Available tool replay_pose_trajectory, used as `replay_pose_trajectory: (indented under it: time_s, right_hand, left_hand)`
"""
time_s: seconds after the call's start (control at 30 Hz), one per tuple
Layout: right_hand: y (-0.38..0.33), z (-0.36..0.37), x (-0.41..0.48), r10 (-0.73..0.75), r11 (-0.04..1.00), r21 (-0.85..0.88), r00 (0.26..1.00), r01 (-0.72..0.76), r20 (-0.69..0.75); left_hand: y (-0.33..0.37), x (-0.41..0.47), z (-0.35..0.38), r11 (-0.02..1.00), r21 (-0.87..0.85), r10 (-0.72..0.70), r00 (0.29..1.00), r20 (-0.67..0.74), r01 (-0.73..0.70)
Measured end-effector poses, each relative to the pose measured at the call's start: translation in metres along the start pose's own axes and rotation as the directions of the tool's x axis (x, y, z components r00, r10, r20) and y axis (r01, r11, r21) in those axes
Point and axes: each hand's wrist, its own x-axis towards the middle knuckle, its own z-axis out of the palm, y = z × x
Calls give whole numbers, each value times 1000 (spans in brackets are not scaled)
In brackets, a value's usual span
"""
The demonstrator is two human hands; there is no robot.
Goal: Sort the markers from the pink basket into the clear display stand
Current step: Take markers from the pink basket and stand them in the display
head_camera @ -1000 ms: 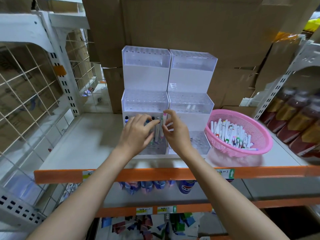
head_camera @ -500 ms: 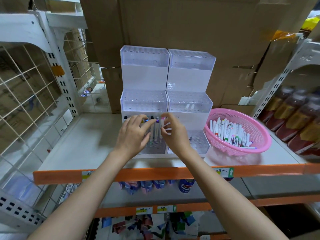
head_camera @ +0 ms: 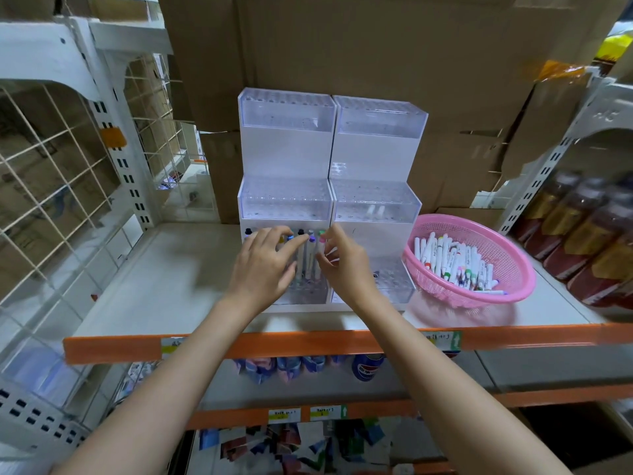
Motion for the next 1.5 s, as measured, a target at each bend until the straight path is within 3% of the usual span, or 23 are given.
replay_pose_trajectory:
  time_s: [0.43, 0.6, 0.9, 1.17, 1.37, 1.5]
  right_hand:
    - [2, -35, 1, -72, 990, -122, 997, 73, 15]
    - [24, -73, -3, -32, 981, -193, 998, 20, -56]
    - [98, -153, -20, 181, 896, -385, 973, -222, -140]
    - [156, -196, -14, 436, 779, -467, 896, -420, -78]
    - [185, -204, -2, 519, 745, -508, 854, -432, 34]
    - [197, -206, 9, 521, 745, -520, 851, -418, 62]
  left_hand:
    - [30, 29, -3, 989, -59, -138, 989, -56, 135]
    - [71, 56, 9, 994, -82, -65, 998, 17, 66]
    - [155, 103, 47, 972, -222, 110, 981, 161, -73]
    - [214, 142, 86, 948, -262, 247, 937, 246, -181]
    - [236, 161, 112, 981, -183, 136, 881, 453, -58]
    - [238, 171, 127, 982, -184, 57, 858, 510, 44]
